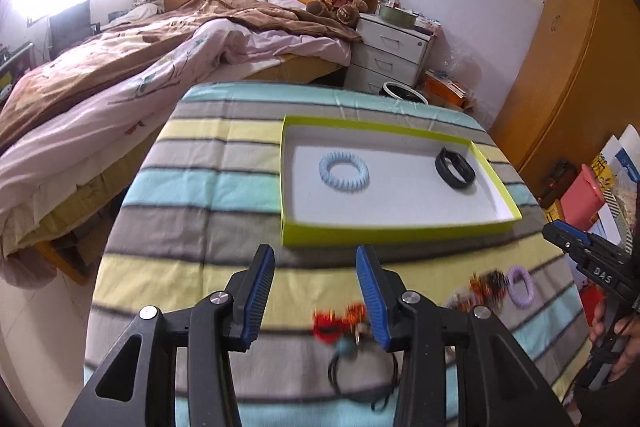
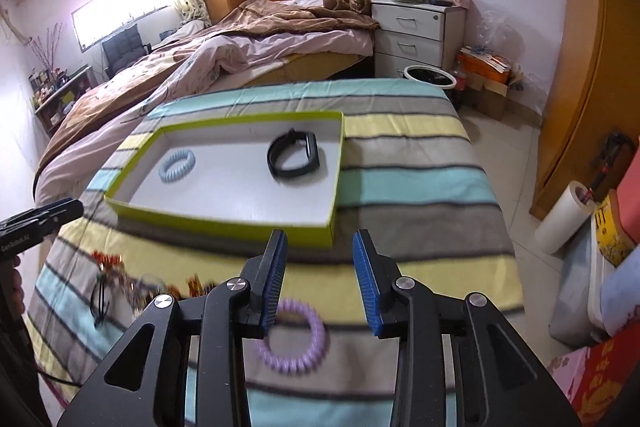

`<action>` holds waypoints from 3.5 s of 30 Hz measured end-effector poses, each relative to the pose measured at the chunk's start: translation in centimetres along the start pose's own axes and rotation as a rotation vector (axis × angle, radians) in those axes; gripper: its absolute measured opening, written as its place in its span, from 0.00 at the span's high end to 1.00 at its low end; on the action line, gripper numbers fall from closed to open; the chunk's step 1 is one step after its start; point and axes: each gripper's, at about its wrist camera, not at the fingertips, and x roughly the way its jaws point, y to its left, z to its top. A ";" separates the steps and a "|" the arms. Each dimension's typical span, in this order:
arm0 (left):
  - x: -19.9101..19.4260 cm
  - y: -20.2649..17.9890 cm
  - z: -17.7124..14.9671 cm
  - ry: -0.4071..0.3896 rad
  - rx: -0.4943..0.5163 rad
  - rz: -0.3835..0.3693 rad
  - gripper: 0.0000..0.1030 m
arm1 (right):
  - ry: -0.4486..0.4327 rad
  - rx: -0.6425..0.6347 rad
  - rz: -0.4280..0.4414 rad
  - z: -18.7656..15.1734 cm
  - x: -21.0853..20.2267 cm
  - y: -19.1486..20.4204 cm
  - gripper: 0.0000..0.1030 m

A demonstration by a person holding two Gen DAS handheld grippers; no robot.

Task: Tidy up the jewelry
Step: 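Move the right gripper to the purple coil hair tie and grasp it, then grasp the black beaded elastic with the left gripper while the right gripper holds the purple tie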

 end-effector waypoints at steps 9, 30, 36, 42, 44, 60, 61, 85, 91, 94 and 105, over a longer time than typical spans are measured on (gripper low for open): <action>-0.9 1.1 -4.2 0.058 -0.061 -0.016 0.59 | 0.067 0.001 0.006 -3.7 0.0 -0.3 0.66; -0.7 1.8 -7.3 0.111 -0.079 -0.074 0.59 | 0.136 -0.045 -0.057 -5.1 2.2 1.0 0.66; -0.2 1.6 -7.1 0.122 -0.070 -0.078 0.59 | 0.131 -0.045 -0.072 -5.3 2.1 1.0 0.87; 0.2 1.1 -6.9 0.130 -0.050 -0.083 0.59 | 0.117 -0.022 -0.064 -5.2 1.7 0.6 0.91; 0.4 0.9 -6.8 0.132 -0.042 -0.081 0.59 | 0.105 -0.006 -0.056 -5.2 1.4 0.4 0.91; 2.9 -1.7 -5.5 0.132 0.105 -0.006 0.59 | 0.045 0.027 0.014 -4.9 -0.5 1.3 0.91; 3.0 -1.9 -5.5 0.131 0.114 -0.001 0.59 | 0.045 0.027 0.015 -4.9 -0.5 1.4 0.91; 1.9 -1.5 -6.3 0.105 0.094 -0.004 0.87 | 0.036 0.037 0.027 -5.3 -0.4 1.8 0.91; 0.9 -1.4 -6.2 0.084 0.090 -0.005 0.87 | 0.027 0.039 0.033 -5.2 -0.8 2.0 0.91; 0.2 -1.4 -6.1 0.070 0.090 -0.009 0.87 | 0.022 0.039 0.037 -5.1 -1.1 2.0 0.91; -2.3 -1.6 -4.7 0.008 0.089 -0.024 0.87 | -0.013 0.042 0.049 -4.2 -2.3 2.0 0.91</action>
